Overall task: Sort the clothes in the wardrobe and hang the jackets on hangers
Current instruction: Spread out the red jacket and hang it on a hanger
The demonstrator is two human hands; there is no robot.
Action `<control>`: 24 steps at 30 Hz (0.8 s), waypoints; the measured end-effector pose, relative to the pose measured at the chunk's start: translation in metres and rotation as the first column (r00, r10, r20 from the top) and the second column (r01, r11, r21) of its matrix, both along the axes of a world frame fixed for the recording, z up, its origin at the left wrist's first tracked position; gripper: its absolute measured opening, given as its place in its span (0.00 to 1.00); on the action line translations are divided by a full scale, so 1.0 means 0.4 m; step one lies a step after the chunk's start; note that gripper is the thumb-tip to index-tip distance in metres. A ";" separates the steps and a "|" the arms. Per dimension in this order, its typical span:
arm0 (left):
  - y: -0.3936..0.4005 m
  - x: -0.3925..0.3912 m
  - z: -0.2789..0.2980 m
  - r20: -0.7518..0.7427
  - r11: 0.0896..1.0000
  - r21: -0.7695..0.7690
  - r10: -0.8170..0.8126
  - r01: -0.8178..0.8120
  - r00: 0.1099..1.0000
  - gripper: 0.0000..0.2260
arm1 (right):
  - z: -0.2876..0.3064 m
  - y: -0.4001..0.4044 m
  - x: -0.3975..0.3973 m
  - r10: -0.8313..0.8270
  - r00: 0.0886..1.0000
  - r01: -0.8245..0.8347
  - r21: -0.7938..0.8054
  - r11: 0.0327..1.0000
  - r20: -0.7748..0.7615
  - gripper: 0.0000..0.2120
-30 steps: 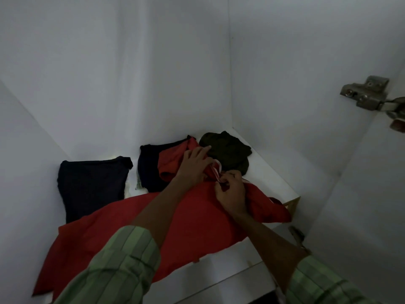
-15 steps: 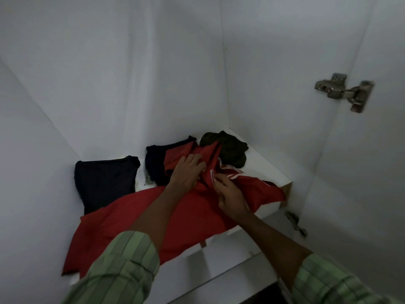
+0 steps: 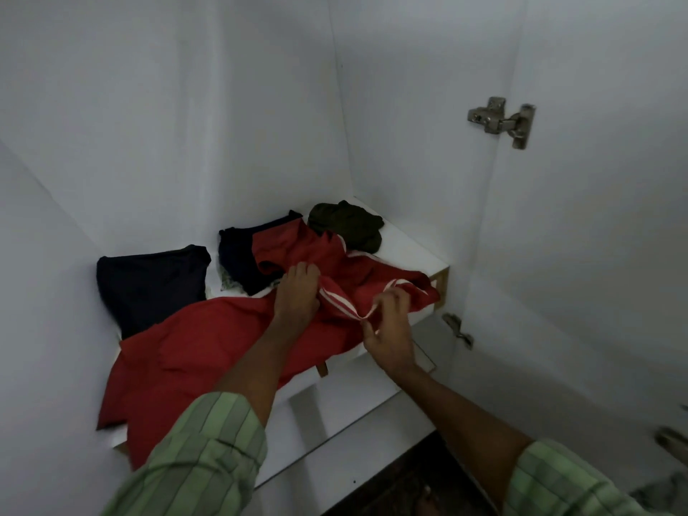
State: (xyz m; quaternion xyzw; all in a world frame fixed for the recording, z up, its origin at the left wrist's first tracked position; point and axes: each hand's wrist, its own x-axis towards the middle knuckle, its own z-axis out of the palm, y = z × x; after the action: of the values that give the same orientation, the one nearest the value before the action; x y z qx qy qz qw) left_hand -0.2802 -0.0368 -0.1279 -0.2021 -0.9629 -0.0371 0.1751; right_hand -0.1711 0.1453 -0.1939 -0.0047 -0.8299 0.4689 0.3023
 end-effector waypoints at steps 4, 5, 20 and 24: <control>0.026 0.076 0.010 -0.103 0.957 0.234 -0.149 0.169 0.983 0.20 | 0.011 -0.050 0.057 -0.120 0.936 0.307 -0.597 0.741 0.332 0.24; 0.036 0.097 0.017 -0.104 0.947 0.236 -0.196 0.216 0.975 0.18 | 0.025 -0.061 0.061 0.116 0.914 0.268 -0.791 0.551 0.390 0.28; 0.091 0.323 0.064 0.670 0.827 0.545 -0.526 0.134 0.524 0.11 | 0.027 0.008 0.134 0.310 0.787 0.447 -0.840 0.308 0.533 0.15; 0.099 0.312 0.069 0.547 0.838 0.542 -0.408 0.062 0.731 0.08 | 0.053 0.077 0.158 0.298 0.795 0.409 -0.830 0.379 0.528 0.14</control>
State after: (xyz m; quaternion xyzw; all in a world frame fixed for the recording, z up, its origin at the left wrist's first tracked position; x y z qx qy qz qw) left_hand -0.1553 0.0028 -0.1001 -0.2504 -0.8861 -0.3688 -0.1271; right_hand -0.1081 0.1760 -0.1726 -0.3506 -0.4720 0.8087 -0.0174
